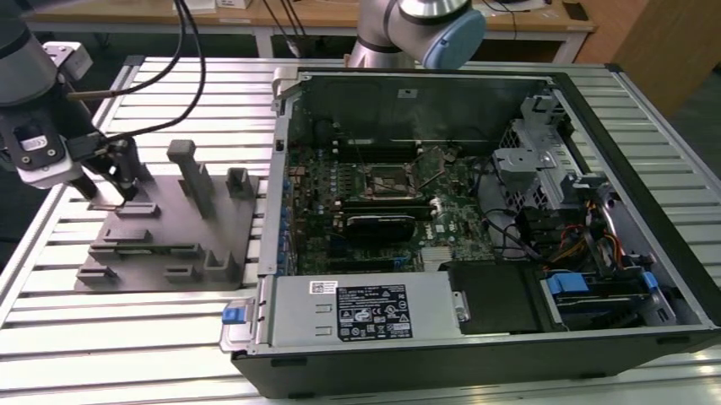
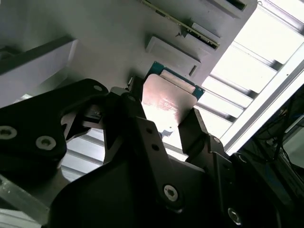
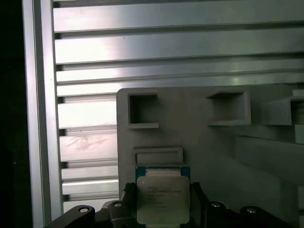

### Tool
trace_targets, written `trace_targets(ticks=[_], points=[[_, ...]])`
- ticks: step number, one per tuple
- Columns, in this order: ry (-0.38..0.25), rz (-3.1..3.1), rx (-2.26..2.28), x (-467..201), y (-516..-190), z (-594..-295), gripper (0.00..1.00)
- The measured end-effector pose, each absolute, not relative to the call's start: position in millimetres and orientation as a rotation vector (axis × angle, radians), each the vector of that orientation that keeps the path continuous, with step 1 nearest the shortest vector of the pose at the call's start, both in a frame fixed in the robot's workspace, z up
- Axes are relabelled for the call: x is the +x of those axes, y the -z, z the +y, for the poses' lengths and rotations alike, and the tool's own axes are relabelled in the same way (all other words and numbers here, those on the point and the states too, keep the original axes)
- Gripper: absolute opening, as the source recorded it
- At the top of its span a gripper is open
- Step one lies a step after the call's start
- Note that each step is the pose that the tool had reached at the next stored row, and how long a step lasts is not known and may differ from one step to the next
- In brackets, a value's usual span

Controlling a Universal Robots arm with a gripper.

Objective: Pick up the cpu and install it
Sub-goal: 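Pick up the cpu and move it towards the insertion slot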

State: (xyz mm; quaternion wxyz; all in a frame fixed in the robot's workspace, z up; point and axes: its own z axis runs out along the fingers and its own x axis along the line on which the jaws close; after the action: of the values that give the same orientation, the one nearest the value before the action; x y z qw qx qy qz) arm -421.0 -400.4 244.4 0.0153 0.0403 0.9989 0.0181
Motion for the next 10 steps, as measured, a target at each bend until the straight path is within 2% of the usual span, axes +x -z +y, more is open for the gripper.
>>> trace_targets(ticks=[10], points=[[-0.057, 3.108, 0.125, -421, -266, -400, 0.54]])
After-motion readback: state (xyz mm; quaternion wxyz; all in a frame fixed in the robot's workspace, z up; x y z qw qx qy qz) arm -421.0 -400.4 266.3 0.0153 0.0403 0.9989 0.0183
